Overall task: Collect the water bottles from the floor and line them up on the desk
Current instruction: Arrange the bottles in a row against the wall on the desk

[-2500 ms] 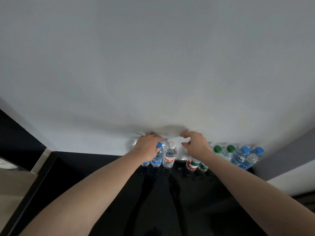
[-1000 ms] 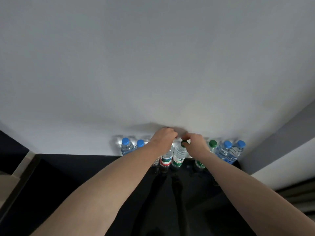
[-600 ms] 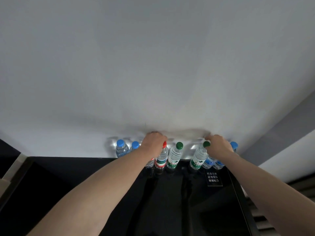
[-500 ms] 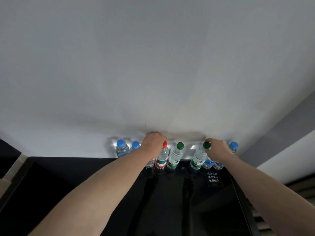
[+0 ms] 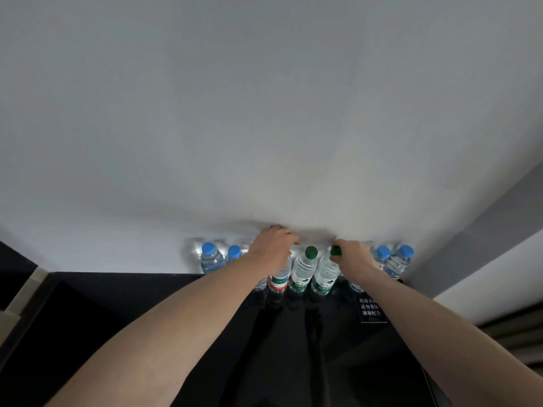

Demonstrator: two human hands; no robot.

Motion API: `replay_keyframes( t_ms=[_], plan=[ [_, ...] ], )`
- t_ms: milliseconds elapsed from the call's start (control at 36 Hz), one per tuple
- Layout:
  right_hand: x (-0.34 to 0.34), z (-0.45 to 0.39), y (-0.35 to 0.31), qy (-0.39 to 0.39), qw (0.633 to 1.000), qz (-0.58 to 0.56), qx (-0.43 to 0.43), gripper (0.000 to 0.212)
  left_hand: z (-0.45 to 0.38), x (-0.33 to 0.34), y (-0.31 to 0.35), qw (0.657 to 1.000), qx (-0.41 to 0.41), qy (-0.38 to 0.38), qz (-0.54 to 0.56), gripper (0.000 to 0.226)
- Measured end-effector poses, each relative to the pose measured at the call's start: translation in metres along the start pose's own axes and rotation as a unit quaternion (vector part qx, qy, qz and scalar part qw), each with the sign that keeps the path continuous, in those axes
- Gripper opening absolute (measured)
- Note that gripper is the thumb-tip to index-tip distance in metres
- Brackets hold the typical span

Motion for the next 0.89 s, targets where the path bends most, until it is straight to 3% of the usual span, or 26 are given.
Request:
replay_keyframes(
  t_ms=[139,278,444,611,889],
  plan=[
    [0.0,0.003,-0.007,-0.012,1.0,-0.007,-0.008,0.022,-0.01,0.009,0.034,0.997,0.061,0.007,0.039,0.049],
    [-0.027,0.008,0.008,0.029,0.999,0.017,-0.037,0.041,-0.026,0.016,0.06,0.996,0.09,-0.014,0.01,0.06],
    [-0.065,-0.001,0.07,0.101,0.995,-0.011,0.004,0.025,-0.043,0.025,0.078,0.994,0.105,-0.025,-0.005,0.075],
    [-0.056,-0.006,0.136,0.033,0.992,0.001,0.118,0.058,-0.057,0.032,0.085,0.995,0.092,-0.032,-0.029,0.058],
    [-0.053,-0.013,0.166,0.083,0.984,-0.076,0.138,0.057,-0.108,0.029,0.138,0.993,0.117,0.022,0.001,0.046]
  ],
)
Point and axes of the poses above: each hand's wrist, its own z-axis away from the middle knuckle, its own x-axis out of the palm, y = z × x, the point moved 9 cm from there along -z, towards the middle knuckle, and after that the axes turned 10 degrees about x, right-handed, at the moved point
